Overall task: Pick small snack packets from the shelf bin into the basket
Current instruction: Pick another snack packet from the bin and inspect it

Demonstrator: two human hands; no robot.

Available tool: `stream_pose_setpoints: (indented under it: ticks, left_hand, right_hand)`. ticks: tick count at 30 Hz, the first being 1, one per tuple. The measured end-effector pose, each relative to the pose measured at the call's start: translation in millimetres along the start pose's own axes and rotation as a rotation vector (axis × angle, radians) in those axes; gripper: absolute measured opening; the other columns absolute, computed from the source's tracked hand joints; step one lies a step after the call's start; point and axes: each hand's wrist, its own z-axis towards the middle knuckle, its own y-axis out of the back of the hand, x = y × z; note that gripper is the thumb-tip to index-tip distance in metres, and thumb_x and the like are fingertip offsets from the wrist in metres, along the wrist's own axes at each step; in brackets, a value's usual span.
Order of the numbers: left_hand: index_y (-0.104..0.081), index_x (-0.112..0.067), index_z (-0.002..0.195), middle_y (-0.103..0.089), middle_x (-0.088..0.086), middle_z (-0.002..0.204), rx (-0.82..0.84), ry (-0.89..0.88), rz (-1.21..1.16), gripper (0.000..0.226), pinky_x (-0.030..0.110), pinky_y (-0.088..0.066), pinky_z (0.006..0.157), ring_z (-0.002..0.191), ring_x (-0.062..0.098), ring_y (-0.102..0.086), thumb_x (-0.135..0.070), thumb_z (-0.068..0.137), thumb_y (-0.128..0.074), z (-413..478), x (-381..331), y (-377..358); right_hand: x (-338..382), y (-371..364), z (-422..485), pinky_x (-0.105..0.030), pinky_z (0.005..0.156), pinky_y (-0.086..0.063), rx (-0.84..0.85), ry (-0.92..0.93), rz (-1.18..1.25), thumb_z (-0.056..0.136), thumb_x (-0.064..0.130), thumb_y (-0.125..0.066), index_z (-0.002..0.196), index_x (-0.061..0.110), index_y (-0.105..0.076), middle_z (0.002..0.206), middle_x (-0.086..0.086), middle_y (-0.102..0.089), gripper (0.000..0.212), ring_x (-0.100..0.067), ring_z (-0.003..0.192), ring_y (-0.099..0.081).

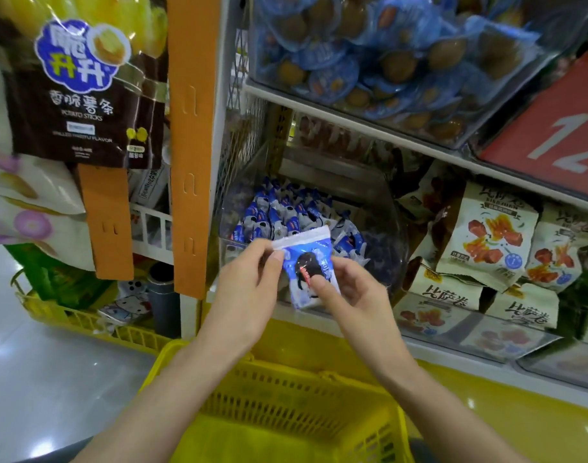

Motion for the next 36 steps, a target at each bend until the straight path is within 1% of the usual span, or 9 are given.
stream_pose_setpoints:
  ticks: [4, 10, 14, 18, 22, 24, 27, 31, 36]
  left_hand:
    - [-0.051, -0.018, 0.12, -0.053, -0.007, 0.11, 0.031, -0.273, 0.501, 0.028, 0.022, -0.033, 0.085, 0.102, 0.007, -0.044, -0.029, 0.098, -0.037, 29.8, 3.6, 12.9]
    - [-0.053, -0.021, 0.113, -0.06, -0.003, 0.111, 0.23, -0.372, 0.903, 0.037, 0.028, -0.031, 0.088, 0.103, 0.016, -0.052, -0.037, 0.1, -0.023, 47.6, 29.8, 18.7]
    - [-0.057, -0.021, 0.104, -0.062, -0.003, 0.101, 0.215, -0.422, 0.89, 0.039, 0.029, -0.031, 0.086, 0.096, 0.017, -0.053, -0.037, 0.099, -0.022, 47.7, 36.0, 20.7]
    - [-0.058, -0.02, 0.105, -0.063, -0.003, 0.101, 0.202, -0.443, 0.858, 0.04, 0.032, -0.035, 0.089, 0.096, 0.018, -0.054, -0.034, 0.098, -0.021, 47.1, 39.6, 20.3]
    - [-0.059, -0.018, 0.105, -0.064, 0.0, 0.1, 0.195, -0.449, 0.854, 0.04, 0.033, -0.035, 0.089, 0.095, 0.019, -0.054, -0.032, 0.099, -0.023, 46.4, 40.1, 20.1]
    - [-0.059, -0.017, 0.105, -0.064, 0.0, 0.1, 0.181, -0.464, 0.854, 0.04, 0.034, -0.035, 0.088, 0.094, 0.02, -0.054, -0.032, 0.099, -0.022, 46.3, 41.4, 19.0]
    - [-0.062, -0.016, 0.099, -0.066, 0.001, 0.093, 0.156, -0.476, 0.847, 0.046, 0.034, -0.039, 0.085, 0.088, 0.02, -0.057, -0.032, 0.095, -0.019, 45.5, 39.5, 19.9]
    - [-0.064, -0.016, 0.093, -0.066, 0.0, 0.085, 0.142, -0.488, 0.849, 0.042, 0.034, -0.042, 0.081, 0.082, 0.019, -0.059, -0.031, 0.093, -0.025, 45.7, 39.5, 19.5]
    - [-0.065, -0.016, 0.093, -0.066, 0.0, 0.085, 0.132, -0.497, 0.842, 0.039, 0.034, -0.044, 0.08, 0.081, 0.018, -0.059, -0.03, 0.093, -0.029, 45.4, 42.4, 18.6]
  right_hand:
    - [12.1, 15.8, 52.9, -0.02, 0.075, -0.052, -0.212, 0.057, -0.226, 0.088, 0.026, -0.061, 0.108, 0.023, -0.057, 0.099, 0.008, -0.067, 0.021, -0.007, 0.09, -0.064]
    - [-1.9, 28.9, 150.9, -0.025, 0.067, -0.038, -0.297, -0.092, -0.771, 0.092, 0.023, -0.056, 0.109, 0.002, -0.059, 0.096, -0.01, -0.059, 0.027, -0.021, 0.087, -0.058]
    - [-19.6, 33.6, 176.4, -0.03, 0.071, -0.039, -0.116, -0.177, -1.082, 0.095, 0.021, -0.05, 0.105, 0.004, -0.057, 0.106, -0.016, -0.06, 0.021, -0.028, 0.092, -0.057]
    - [-22.5, 33.9, 189.5, -0.03, 0.078, -0.046, 0.087, -0.2, -1.19, 0.092, 0.014, -0.054, 0.124, 0.006, -0.051, 0.118, -0.015, -0.057, 0.033, -0.026, 0.102, -0.057]
    - [-17.1, 35.1, 198.6, -0.022, 0.061, -0.04, 0.248, -0.247, -1.206, 0.092, 0.022, -0.056, 0.133, 0.01, -0.045, 0.112, -0.013, -0.061, 0.044, -0.02, 0.087, -0.058]
    - [-19.0, 34.2, 202.9, -0.022, 0.068, -0.04, 0.238, -0.268, -1.16, 0.093, 0.028, -0.053, 0.133, 0.009, -0.044, 0.12, -0.014, -0.059, 0.045, -0.025, 0.096, -0.06]
    - [-27.5, 27.3, 207.4, -0.023, 0.06, -0.041, 0.136, -0.268, -1.027, 0.094, 0.024, -0.052, 0.127, 0.006, -0.047, 0.1, -0.014, -0.058, 0.038, -0.018, 0.07, -0.055]
    - [-36.7, 24.3, 211.4, -0.036, 0.096, -0.042, 0.04, -0.203, -1.055, 0.09, 0.009, -0.055, 0.128, 0.004, -0.044, 0.129, -0.017, -0.051, 0.039, -0.029, 0.117, -0.05]
    - [-34.5, 26.7, 217.1, -0.035, 0.089, -0.047, 0.144, -0.237, -1.224, 0.089, 0.007, -0.058, 0.126, 0.004, -0.047, 0.122, -0.016, -0.056, 0.039, -0.029, 0.107, -0.057]
